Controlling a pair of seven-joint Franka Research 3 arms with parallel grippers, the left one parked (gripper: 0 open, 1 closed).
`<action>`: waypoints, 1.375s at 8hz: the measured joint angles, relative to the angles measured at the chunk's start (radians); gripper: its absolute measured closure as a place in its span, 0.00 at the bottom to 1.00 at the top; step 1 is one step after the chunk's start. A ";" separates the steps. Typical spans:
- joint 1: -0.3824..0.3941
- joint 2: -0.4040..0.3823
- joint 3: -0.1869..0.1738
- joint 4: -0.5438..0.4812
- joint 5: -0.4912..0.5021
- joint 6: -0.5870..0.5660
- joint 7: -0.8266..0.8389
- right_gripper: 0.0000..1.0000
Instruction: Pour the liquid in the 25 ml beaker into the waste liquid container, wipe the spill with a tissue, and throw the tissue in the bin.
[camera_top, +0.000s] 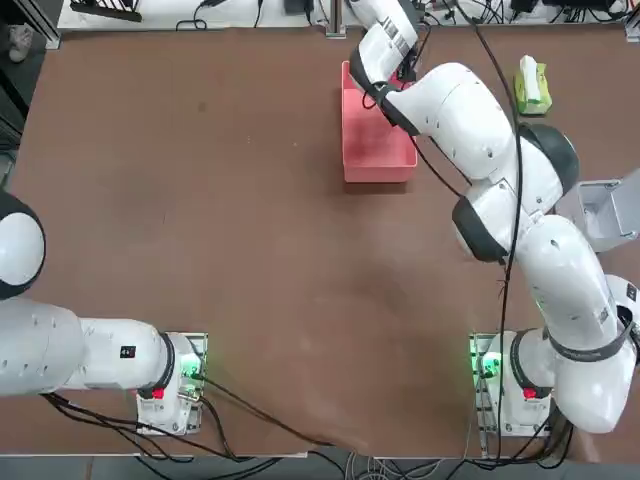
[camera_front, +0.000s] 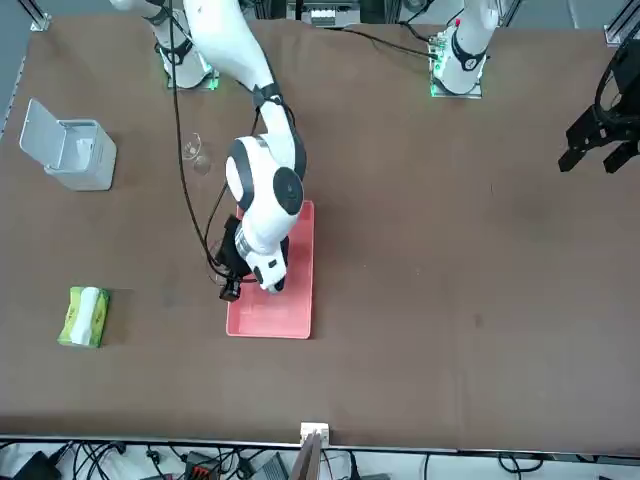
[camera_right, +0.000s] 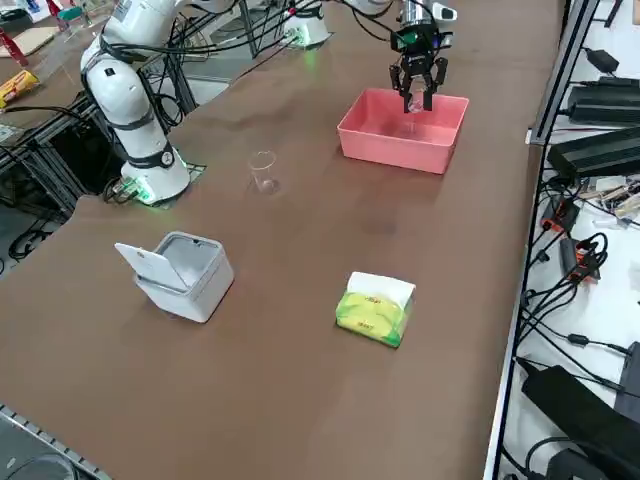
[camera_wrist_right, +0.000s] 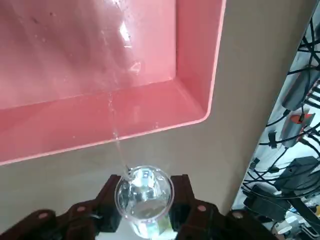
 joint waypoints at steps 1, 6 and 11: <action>0.006 0.006 0.000 0.000 -0.008 0.001 0.010 0.52; 0.049 0.039 0.000 0.000 -0.063 0.003 0.062 0.52; 0.066 0.052 0.000 0.004 -0.127 0.008 0.073 0.52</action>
